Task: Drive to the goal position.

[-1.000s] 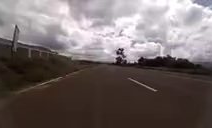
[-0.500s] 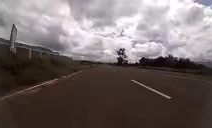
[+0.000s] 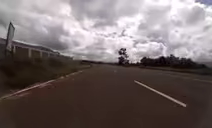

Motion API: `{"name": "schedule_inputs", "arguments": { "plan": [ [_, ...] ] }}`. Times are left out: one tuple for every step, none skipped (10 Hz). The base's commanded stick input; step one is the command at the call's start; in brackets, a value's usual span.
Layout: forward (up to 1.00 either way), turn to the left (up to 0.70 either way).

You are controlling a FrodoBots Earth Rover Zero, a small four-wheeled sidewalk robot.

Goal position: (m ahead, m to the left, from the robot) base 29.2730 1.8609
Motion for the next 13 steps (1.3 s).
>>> {"name": "schedule_inputs", "arguments": {
  "plan": [
    [1.00, 0.00],
    [1.00, 0.00],
    [1.00, 0.00],
    [1.00, 0.00],
    [1.00, 0.00],
    [1.00, 0.00],
    [1.00, 0.00],
    [1.00, 0.00],
    [1.00, 0.00],
    [1.00, 0.00],
    [1.00, 0.00],
    [1.00, 0.00],
    [1.00, 0.00]
  ]
}}
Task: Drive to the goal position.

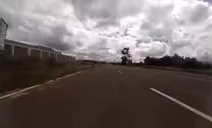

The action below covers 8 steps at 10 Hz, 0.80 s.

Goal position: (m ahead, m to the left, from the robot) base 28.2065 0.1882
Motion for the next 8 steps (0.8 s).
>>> {"name": "schedule_inputs", "arguments": {
  "plan": [
    [1.00, 0.00],
    [1.00, 0.01],
    [1.00, 0.01],
    [1.00, 0.01],
    [1.00, 0.01],
    [1.00, 0.01],
    [1.00, 0.02],
    [1.00, 0.02]
  ]
}}
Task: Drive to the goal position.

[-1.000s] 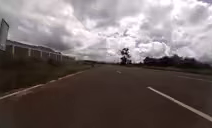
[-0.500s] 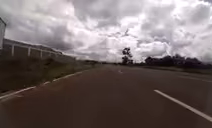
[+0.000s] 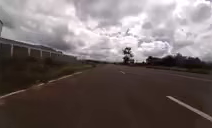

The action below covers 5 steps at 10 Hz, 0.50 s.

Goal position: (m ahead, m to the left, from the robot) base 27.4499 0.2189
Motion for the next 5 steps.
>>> {"name": "schedule_inputs", "arguments": {
  "plan": [
    [1.00, 0.02],
    [1.00, 0.02],
    [1.00, 0.02],
    [1.00, 0.03],
    [1.00, 0.03]
  ]
}}
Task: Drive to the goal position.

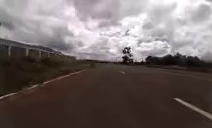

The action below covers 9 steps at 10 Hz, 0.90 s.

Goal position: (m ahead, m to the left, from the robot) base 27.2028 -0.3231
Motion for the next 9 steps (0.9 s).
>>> {"name": "schedule_inputs", "arguments": {
  "plan": [
    [1.00, -0.34],
    [1.00, -0.16],
    [1.00, 0.00],
    [1.00, 0.00],
    [1.00, 0.00],
    [1.00, 0.00],
    [1.00, 0.00],
    [1.00, 0.00],
    [1.00, 0.00]
  ]
}}
